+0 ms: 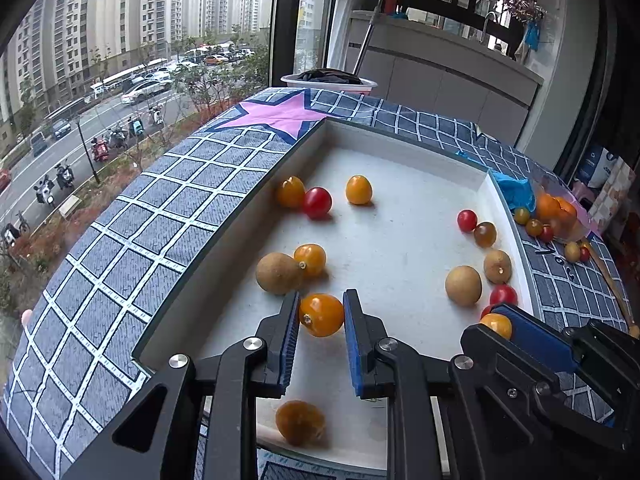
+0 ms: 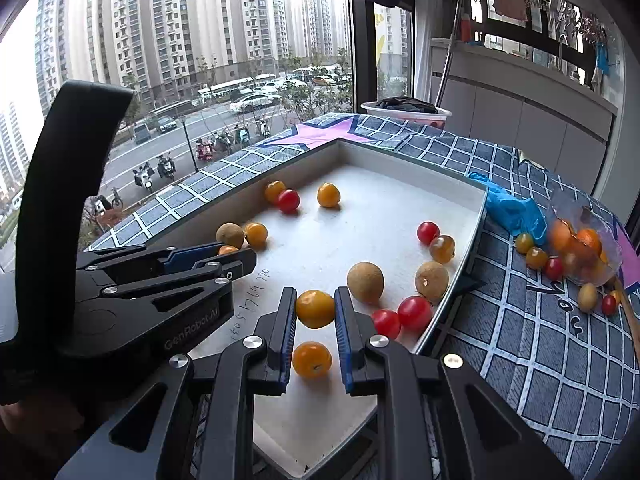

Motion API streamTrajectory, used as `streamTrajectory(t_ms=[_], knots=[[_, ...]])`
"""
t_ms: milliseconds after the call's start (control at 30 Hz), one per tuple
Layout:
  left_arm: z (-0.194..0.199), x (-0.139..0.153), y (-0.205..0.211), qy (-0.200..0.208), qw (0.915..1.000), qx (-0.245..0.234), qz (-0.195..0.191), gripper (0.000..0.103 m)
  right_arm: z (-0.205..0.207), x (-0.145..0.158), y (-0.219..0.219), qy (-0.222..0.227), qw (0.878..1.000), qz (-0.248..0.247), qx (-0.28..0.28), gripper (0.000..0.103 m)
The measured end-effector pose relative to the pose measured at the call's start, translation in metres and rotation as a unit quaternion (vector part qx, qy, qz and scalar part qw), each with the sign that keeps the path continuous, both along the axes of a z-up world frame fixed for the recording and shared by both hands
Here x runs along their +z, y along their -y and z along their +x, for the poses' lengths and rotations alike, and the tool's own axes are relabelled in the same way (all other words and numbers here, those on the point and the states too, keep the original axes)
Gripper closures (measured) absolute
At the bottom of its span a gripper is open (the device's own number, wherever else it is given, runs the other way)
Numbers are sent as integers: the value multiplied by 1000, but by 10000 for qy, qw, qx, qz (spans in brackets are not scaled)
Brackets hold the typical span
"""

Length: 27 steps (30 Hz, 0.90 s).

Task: Organize fruits
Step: 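Carry the yellow tomatoes in both tools over the white tray, then open the right tool over the tray while the left tool releases its tomato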

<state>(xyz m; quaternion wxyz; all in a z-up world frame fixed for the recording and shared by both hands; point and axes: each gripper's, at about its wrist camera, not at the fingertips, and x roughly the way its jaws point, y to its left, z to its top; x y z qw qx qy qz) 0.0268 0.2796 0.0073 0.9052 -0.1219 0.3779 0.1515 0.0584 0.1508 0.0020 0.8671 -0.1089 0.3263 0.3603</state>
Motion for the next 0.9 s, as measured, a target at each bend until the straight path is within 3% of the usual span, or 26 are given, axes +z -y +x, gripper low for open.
streamTrajectory(t_ms=[300, 500, 900], knots=[[4, -2, 1, -123, 9999, 77, 81, 80, 4, -1, 1, -62, 9999, -19, -139, 82], [3, -3, -1, -141, 9998, 129, 49, 80, 2, 0, 2, 24, 9998, -8, -203, 68], [2, -3, 2, -222, 9995, 154, 139, 80, 2, 0, 2, 62, 9997, 26, -228, 68]])
